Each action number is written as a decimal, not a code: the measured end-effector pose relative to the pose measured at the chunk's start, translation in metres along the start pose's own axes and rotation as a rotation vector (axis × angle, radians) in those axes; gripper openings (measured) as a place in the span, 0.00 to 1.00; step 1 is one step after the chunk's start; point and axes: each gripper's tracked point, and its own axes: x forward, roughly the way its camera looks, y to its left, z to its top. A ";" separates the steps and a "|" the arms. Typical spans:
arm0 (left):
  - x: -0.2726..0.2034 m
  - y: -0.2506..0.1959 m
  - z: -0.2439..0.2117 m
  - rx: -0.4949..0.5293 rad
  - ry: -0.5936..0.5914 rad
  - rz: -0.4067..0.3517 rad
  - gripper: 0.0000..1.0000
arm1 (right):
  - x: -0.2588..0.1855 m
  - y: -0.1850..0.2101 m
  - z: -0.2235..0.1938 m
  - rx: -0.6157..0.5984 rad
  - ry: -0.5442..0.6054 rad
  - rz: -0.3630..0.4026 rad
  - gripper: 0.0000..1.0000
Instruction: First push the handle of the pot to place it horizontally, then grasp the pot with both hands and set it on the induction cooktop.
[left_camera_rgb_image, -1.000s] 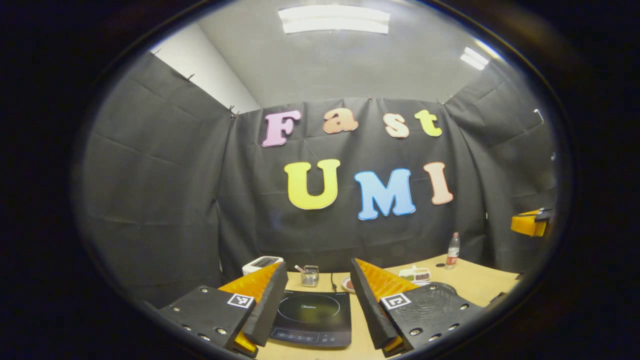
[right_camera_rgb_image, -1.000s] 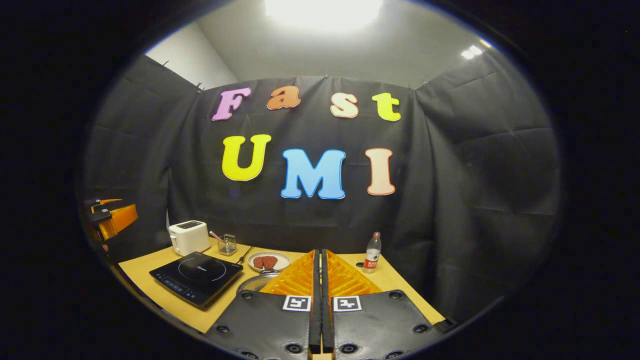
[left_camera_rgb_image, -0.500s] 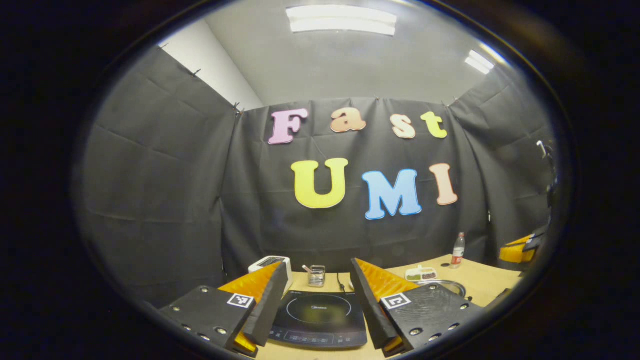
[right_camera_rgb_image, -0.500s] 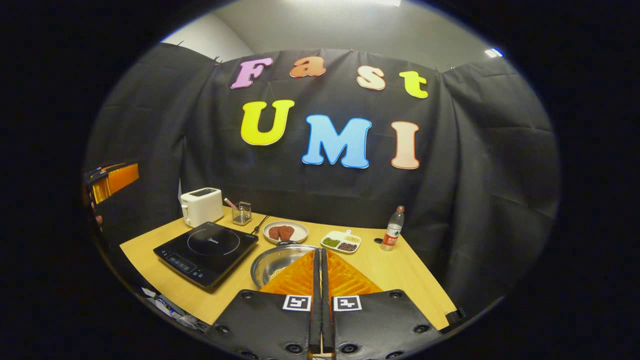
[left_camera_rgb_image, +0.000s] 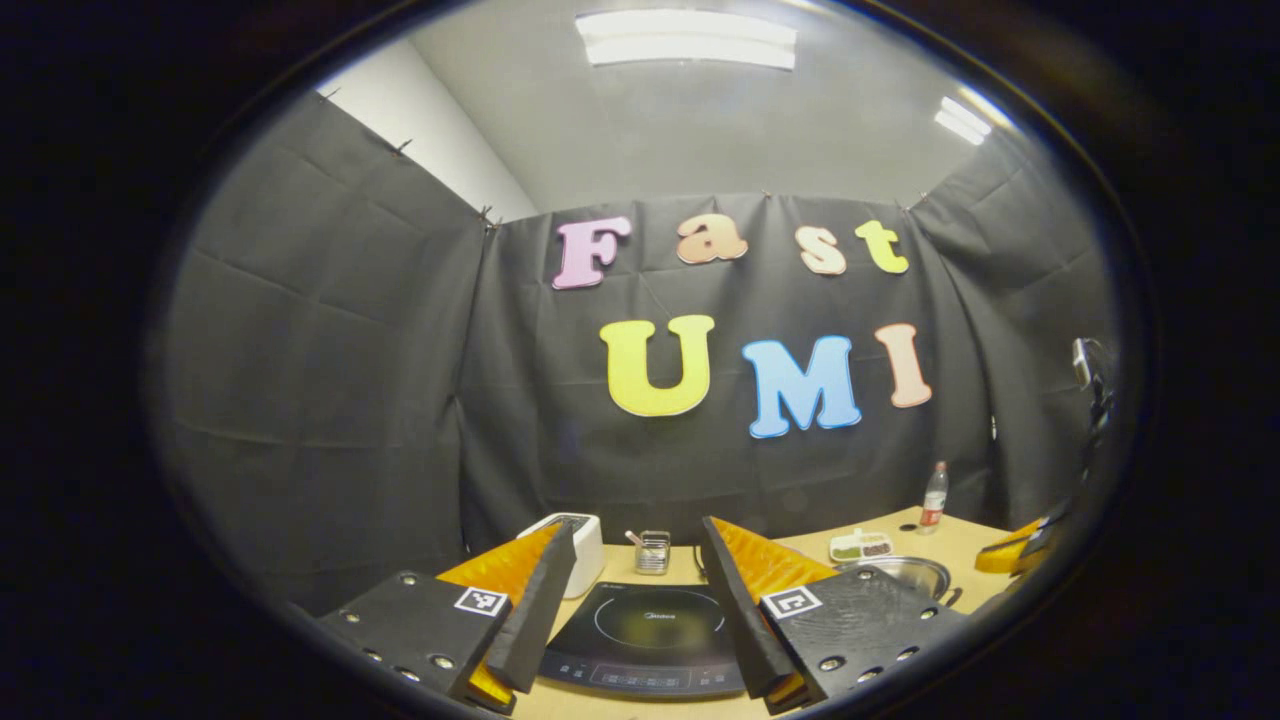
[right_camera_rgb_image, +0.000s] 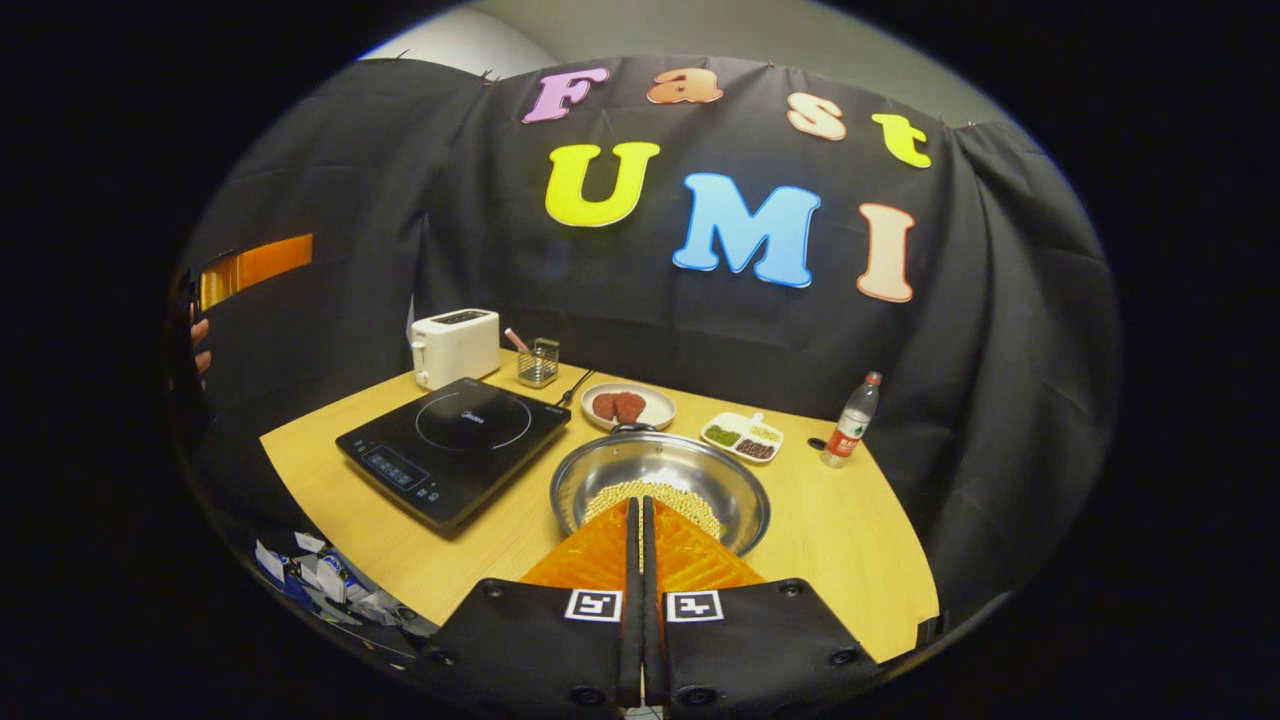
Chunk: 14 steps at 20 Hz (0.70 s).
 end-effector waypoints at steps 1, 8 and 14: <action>0.001 -0.002 0.000 0.002 0.004 0.010 0.74 | 0.005 0.002 -0.008 -0.003 0.029 0.025 0.02; 0.018 -0.036 -0.007 0.010 0.036 0.040 0.74 | 0.032 0.005 -0.060 -0.016 0.191 0.165 0.02; 0.021 -0.046 -0.009 0.031 0.047 0.095 0.74 | 0.049 0.003 -0.092 -0.043 0.283 0.252 0.02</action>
